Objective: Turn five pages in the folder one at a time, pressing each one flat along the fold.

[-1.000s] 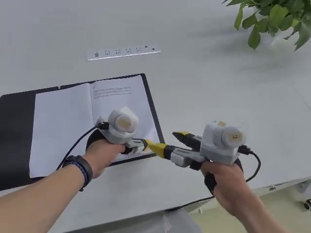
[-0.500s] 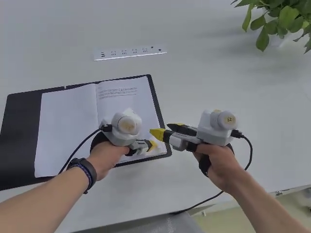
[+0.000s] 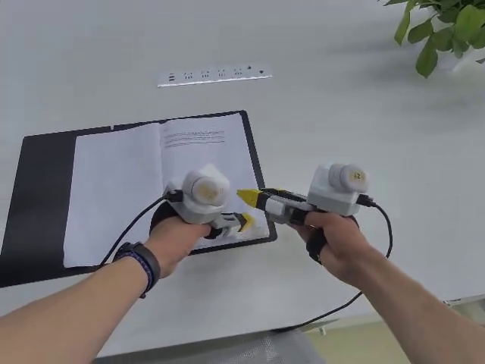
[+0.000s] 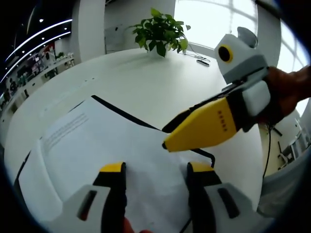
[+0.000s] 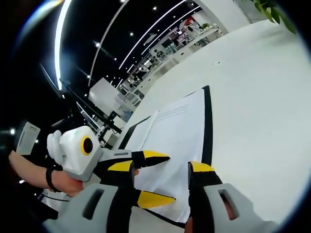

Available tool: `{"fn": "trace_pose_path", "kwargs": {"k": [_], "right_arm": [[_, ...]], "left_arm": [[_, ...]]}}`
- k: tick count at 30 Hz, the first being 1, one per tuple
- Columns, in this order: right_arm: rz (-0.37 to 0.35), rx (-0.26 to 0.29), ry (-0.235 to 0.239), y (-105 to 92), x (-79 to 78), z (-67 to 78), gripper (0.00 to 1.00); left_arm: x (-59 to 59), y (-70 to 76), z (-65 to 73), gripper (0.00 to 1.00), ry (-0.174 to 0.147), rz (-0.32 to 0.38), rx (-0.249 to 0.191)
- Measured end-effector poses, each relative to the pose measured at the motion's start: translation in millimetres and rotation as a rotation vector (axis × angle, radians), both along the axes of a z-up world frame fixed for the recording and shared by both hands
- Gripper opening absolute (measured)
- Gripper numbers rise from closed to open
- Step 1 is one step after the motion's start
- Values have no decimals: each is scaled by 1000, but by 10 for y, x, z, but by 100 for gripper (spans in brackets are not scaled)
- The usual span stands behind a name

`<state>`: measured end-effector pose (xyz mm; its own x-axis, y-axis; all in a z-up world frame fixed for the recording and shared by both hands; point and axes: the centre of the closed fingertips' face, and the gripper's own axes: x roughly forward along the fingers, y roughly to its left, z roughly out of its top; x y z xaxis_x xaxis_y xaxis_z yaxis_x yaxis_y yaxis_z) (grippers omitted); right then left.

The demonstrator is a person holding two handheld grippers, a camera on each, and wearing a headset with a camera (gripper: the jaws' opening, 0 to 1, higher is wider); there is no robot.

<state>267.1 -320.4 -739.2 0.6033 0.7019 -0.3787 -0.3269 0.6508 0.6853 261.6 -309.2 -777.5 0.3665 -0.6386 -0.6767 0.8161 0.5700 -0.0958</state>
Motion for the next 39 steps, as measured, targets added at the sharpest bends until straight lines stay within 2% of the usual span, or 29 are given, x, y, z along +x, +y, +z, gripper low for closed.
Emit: {"fn": "trace_pose_path", "kwargs": {"k": [2,5,8,13,20,23,30,39], "right_arm": [[-15,16,13,24,16,-20,41],[-1,10,20,73,-7,-64,38],[8,9,26,87,-46,-73,37],[9,3,43,68,-126,-115,34],[-22,20,59,39,-192,-117,21],[-31,42,69,60,-238,-89,18],[-33,34,58,105,-265,-70,12],[-44,24,41,153,-241,5,4]], "left_arm": [[-4,-2,5,51,5,-1,-7],[-37,-32,31,57,45,5,-34],[-89,-25,67,64,60,4,-44],[-151,56,89,66,57,10,-46],[-199,137,139,68,59,36,-62],[-234,157,178,68,50,39,-65],[-293,255,231,70,39,40,-65],[-308,466,321,70,12,67,-64]]}}
